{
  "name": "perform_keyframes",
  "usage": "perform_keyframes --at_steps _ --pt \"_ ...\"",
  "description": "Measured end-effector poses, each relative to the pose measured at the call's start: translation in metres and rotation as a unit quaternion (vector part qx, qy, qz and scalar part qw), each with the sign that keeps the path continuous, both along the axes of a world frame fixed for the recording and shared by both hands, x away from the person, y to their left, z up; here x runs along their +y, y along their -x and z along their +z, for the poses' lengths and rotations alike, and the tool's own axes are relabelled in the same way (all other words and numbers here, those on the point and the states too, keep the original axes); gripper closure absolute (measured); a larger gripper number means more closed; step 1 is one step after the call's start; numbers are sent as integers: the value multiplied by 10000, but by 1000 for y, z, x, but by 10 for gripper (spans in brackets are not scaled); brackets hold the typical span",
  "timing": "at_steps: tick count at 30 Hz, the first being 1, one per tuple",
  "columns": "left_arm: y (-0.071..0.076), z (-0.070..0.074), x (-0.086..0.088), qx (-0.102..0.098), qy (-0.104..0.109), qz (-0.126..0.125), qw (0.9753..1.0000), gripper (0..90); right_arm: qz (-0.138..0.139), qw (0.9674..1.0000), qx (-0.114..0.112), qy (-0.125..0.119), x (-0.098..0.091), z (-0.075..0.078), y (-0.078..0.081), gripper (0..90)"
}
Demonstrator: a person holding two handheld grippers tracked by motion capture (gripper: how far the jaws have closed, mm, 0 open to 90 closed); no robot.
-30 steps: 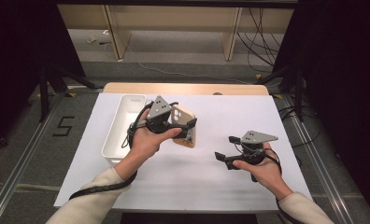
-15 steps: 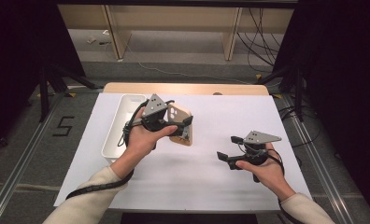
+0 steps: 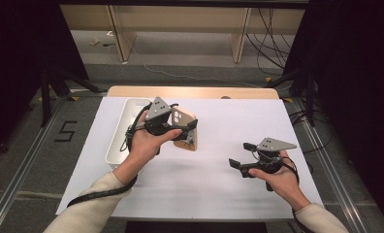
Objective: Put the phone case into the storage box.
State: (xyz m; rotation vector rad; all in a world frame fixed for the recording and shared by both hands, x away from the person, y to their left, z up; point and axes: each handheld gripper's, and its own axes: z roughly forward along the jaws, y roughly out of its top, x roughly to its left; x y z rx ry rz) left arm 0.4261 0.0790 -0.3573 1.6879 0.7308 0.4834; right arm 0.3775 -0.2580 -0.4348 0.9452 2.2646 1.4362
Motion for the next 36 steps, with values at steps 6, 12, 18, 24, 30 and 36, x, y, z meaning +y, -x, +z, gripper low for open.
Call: perform_keyframes --at_steps 6,12,18,24,30,36 --pt "-1 2 5 -17 15 55 10000 126 -13 10000 -8 -12 -1 -1 0 138" --pt "-1 4 9 -34 9 89 10000 126 -36 10000 11 -5 -2 -2 0 139" --pt "-2 6 13 -26 41 130 9999 126 -46 10000 38 -8 -3 -2 0 141" --pt "-3 7 16 -36 33 160 9999 126 -60 10000 41 -8 -3 -3 0 140" --pt "-4 9 19 -45 27 185 9998 126 -74 10000 35 2 -3 -3 0 140" --pt "-5 10 22 -59 31 227 9997 126 -94 9999 39 24 -4 -3 0 141"
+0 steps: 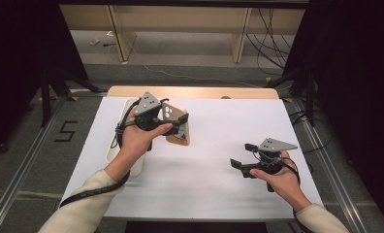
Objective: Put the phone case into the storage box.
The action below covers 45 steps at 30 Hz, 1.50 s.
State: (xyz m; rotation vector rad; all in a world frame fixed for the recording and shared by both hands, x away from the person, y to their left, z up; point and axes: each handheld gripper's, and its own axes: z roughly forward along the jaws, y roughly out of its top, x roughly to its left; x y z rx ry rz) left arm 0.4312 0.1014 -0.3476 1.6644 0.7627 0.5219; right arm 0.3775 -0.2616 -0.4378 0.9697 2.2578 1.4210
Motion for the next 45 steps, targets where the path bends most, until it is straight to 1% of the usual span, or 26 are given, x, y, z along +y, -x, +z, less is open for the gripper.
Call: perform_keyframes --at_steps 39,42,45 --pt "-8 10 21 -80 -24 266 9996 126 17 10000 -23 -38 1 0 0 143" --pt "-8 11 23 -91 10 280 9996 126 10 10000 -21 -22 1 0 0 143" --pt "-9 12 25 -90 0 310 9995 126 12 10000 -21 -29 1 0 0 143"
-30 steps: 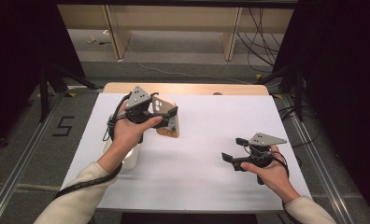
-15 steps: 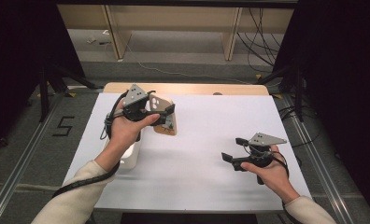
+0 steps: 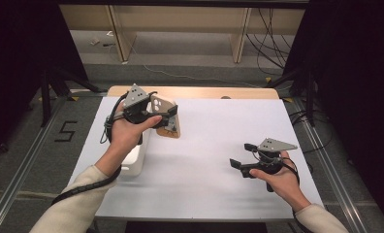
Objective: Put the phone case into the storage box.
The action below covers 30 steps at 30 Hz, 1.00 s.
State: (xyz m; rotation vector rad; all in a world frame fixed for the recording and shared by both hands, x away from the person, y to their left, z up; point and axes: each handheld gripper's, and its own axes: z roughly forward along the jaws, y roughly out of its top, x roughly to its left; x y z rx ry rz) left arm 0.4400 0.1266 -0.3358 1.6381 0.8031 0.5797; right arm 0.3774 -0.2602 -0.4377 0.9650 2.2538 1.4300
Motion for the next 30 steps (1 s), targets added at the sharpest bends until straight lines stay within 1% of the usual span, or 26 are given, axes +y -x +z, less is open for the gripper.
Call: perform_keyframes --at_steps 10,30 --pt "-1 0 4 6 8 50 10000 126 14 10000 -3 4 1 -1 0 143" --pt "-3 11 16 -94 28 188 9998 126 25 10000 17 8 1 -1 0 147"
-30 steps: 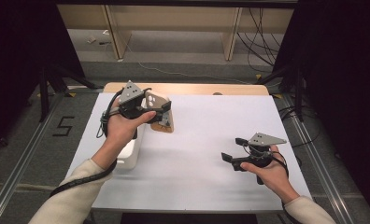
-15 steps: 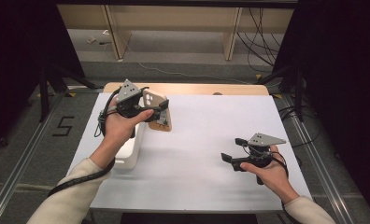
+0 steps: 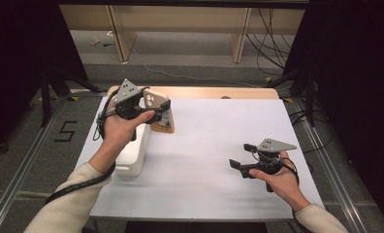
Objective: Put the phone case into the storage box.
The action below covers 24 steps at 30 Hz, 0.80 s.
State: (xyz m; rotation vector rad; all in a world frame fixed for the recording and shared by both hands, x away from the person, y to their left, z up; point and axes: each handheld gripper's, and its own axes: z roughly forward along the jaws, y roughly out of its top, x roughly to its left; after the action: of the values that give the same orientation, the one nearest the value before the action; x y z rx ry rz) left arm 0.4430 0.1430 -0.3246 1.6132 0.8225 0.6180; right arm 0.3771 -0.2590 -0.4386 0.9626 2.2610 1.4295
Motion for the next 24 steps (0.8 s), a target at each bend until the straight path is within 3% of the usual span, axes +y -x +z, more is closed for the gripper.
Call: perform_keyframes --at_steps 24 --pt "-2 3 20 -5 14 214 9998 126 -5 10000 8 10 0 0 0 147"
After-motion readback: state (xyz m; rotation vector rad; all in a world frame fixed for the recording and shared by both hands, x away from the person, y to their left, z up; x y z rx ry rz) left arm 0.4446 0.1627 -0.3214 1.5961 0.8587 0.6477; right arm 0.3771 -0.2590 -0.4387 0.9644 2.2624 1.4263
